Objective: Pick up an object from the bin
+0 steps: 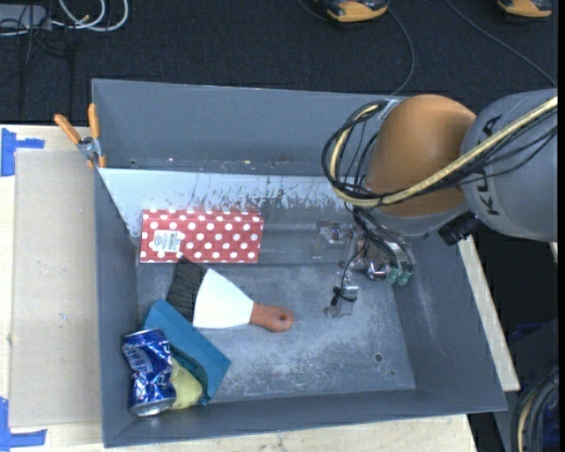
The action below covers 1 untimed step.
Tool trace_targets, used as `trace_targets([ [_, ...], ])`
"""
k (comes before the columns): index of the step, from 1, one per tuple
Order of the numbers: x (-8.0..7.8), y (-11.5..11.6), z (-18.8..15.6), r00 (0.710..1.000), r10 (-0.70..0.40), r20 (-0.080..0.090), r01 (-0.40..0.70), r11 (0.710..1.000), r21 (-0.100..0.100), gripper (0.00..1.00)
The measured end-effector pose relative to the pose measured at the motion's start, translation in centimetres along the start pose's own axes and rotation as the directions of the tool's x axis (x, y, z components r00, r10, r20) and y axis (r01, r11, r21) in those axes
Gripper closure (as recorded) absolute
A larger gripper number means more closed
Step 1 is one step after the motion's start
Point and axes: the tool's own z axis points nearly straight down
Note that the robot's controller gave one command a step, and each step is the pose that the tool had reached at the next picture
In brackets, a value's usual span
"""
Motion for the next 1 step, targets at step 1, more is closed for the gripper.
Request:
trace_targets([
  [1,-0.14,0.00,-0.46,1.000,0.000,0.007,0.000,1.000,0.000,0.00],
])
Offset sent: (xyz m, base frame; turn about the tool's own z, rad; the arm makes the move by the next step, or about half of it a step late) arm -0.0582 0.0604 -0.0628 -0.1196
